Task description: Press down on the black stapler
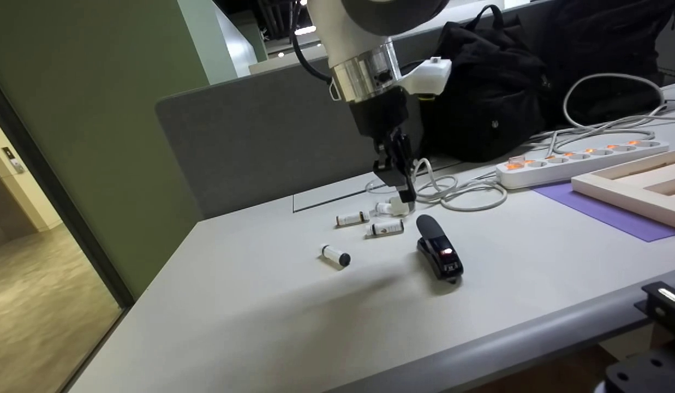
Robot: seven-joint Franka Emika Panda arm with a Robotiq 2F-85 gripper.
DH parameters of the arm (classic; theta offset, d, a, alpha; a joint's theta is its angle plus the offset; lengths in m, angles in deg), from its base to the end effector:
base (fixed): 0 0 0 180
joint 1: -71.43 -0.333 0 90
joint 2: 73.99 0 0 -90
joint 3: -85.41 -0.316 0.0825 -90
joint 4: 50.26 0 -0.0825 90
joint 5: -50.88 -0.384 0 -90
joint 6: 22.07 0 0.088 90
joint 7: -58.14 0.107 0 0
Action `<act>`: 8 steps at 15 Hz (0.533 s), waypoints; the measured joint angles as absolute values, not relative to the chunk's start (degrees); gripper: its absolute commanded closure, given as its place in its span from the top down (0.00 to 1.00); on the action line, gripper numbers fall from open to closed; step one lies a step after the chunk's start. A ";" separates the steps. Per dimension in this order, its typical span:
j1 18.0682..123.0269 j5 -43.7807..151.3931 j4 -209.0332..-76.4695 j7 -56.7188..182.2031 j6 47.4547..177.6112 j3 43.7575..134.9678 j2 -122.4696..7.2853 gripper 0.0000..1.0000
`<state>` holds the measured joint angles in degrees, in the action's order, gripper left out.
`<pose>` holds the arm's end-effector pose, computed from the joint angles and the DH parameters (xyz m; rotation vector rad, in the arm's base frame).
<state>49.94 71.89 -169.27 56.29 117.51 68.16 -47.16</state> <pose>0.4521 0.3614 0.2021 2.6812 1.4175 -0.0594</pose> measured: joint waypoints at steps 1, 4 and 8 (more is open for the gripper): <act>49.91 70.84 -166.62 55.14 115.94 68.30 -45.35 0.00; 49.57 67.96 -159.94 53.08 109.51 68.41 -41.32 0.00; 47.85 66.60 -153.08 53.17 96.19 69.40 -38.84 0.00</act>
